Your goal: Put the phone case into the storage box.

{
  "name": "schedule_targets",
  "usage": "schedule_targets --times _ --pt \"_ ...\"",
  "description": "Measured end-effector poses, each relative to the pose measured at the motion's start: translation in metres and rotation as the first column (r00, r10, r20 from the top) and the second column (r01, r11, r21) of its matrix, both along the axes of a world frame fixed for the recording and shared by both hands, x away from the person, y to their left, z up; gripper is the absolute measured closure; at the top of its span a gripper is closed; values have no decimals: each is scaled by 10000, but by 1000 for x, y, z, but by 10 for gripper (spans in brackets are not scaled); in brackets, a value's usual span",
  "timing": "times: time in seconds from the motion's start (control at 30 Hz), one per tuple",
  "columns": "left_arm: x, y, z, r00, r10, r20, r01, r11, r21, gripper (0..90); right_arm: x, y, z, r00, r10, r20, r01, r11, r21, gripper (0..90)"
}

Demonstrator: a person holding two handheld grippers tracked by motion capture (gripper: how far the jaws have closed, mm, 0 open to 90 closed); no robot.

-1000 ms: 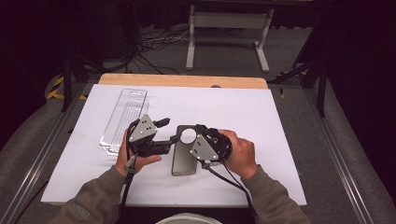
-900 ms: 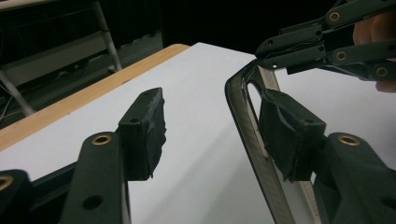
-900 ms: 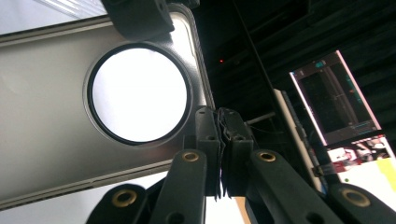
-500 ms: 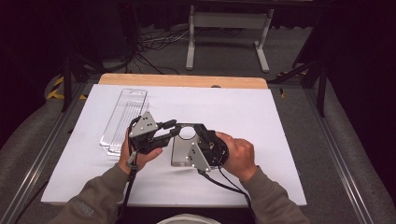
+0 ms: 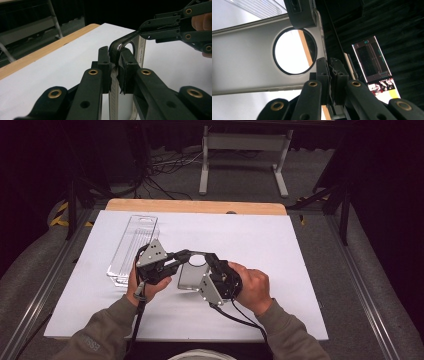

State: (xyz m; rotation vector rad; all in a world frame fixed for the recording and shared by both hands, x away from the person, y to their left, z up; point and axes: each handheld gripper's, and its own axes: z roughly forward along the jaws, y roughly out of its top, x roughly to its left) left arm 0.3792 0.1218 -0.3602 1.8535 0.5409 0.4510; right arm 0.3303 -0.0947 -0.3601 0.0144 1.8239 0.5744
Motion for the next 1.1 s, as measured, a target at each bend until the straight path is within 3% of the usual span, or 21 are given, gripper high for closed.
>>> schedule_targets --times 0.23,0.4,0.47,0.63,0.7,0.93,1.07,1.1 --pt "-2 3 1 9999 114 82 -112 9997 -233 814 1 -2 1 9996 240 -177 -229 9978 618 840" --pt "0 8 1 9995 311 -21 -312 9981 -534 815 0 -4 5 9974 568 -446 -512 9917 1180 809" --pt "1 12 3 9995 320 5 -319 9980 -543 815 1 -6 6 9941 737 -795 -602 9852 1605 801" --pt "0 15 3 9993 365 -7 -365 9975 -609 815 3 -8 6 9902 863 -1096 -629 9774 2019 786" --pt "1 17 3 9992 404 43 -400 9970 -665 814 6 -11 7 9824 1096 -1513 -692 9657 2502 775" --pt "-1 19 4 9992 390 26 -387 9966 -720 815 11 -15 8 9698 1210 -2120 -528 9518 3021 722" --pt "-1 21 5 9990 422 115 -413 9968 -688 815 16 -18 8 9564 1378 -2575 -407 9359 3498 645" --pt "-1 21 5 9990 422 115 -413 9968 -688 815 16 -18 8 9564 1378 -2575 -407 9359 3498 645"
